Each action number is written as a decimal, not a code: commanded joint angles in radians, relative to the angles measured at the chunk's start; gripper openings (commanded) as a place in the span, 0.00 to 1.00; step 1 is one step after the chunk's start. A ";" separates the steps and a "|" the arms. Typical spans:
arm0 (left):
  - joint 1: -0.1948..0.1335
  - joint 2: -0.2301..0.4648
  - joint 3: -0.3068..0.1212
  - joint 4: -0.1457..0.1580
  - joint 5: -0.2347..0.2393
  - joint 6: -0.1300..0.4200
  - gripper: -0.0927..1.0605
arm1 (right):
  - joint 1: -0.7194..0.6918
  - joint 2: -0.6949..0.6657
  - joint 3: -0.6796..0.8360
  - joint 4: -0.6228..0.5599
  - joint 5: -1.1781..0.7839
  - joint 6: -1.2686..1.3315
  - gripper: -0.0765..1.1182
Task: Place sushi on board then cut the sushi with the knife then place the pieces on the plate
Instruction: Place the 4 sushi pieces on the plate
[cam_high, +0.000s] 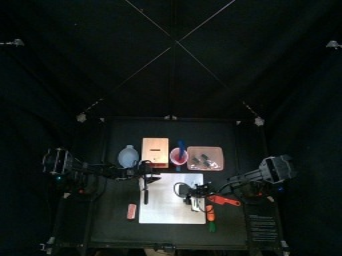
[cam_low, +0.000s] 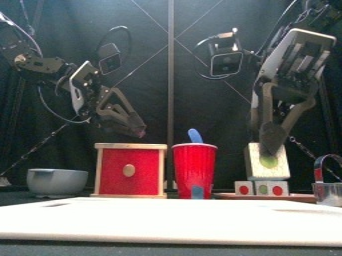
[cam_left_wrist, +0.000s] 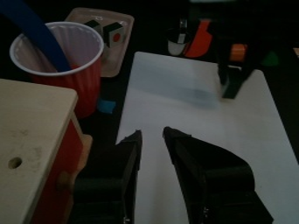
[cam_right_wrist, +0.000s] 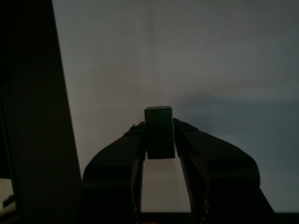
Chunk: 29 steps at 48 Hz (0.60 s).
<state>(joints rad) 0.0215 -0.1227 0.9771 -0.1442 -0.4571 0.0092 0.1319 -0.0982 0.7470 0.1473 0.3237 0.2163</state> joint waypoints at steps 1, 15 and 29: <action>-0.006 -0.017 -0.017 0.005 -0.005 0.003 0.68 | -0.117 -0.153 0.067 -0.025 0.032 -0.002 0.58; -0.014 -0.049 -0.025 0.026 -0.005 0.003 0.69 | -0.466 -0.356 0.143 -0.150 0.215 -0.002 0.58; -0.015 -0.054 -0.026 0.028 -0.005 0.003 0.68 | -0.678 -0.345 0.179 -0.264 0.302 -0.006 0.58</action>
<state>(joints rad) 0.0077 -0.1626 0.9725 -0.1197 -0.4587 0.0107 -0.5139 -0.4449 0.9250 -0.0997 0.6335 0.2117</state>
